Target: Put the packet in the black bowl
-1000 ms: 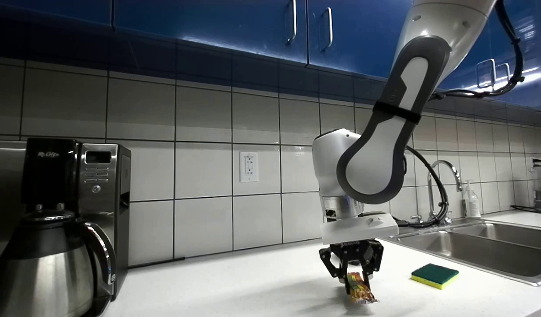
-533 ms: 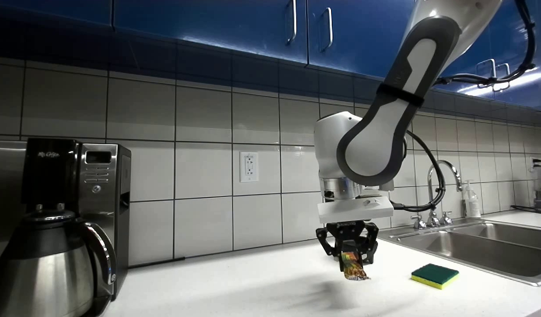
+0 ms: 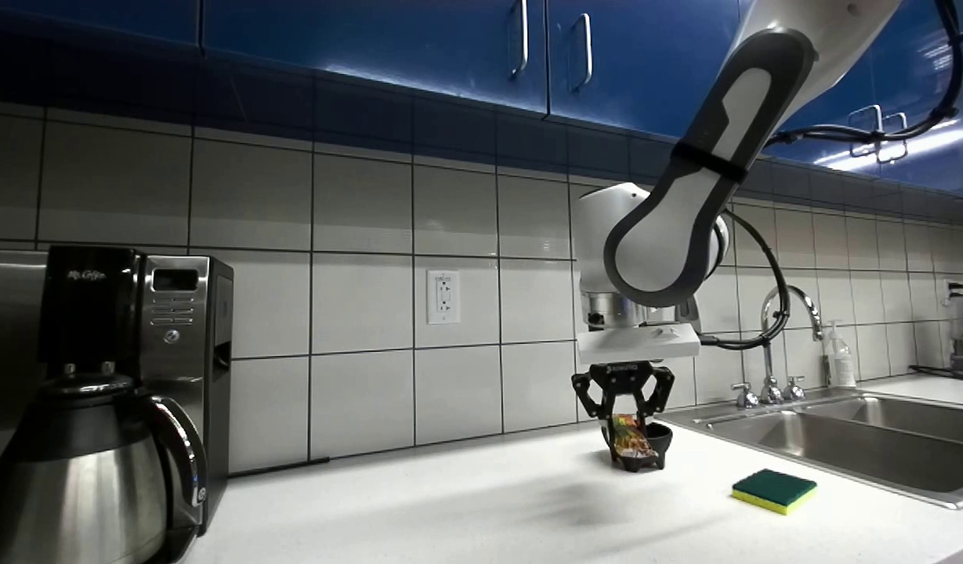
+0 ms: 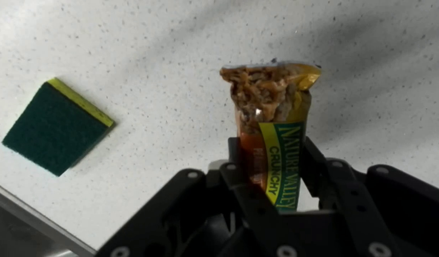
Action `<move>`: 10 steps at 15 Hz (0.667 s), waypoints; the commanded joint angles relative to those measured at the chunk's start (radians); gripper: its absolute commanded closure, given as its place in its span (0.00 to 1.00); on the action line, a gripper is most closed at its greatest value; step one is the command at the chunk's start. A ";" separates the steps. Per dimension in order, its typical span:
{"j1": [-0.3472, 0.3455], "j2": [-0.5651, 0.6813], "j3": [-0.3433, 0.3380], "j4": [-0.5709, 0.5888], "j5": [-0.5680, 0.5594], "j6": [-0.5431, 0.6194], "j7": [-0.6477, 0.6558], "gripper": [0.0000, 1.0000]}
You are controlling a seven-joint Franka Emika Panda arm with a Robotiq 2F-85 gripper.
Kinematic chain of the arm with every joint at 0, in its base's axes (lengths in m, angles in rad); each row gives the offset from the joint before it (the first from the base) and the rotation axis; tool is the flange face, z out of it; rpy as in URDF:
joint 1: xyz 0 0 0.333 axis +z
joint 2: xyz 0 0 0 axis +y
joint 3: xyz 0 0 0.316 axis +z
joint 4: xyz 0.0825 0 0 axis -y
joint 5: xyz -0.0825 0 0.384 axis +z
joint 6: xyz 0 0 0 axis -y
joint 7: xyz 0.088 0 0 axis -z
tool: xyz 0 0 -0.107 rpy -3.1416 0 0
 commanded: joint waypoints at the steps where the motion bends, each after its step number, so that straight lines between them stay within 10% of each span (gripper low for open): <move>1: -0.034 -0.012 -0.011 0.038 0.006 -0.014 -0.095 0.84; 10: -0.073 0.005 -0.049 0.090 -0.007 -0.016 -0.239 0.84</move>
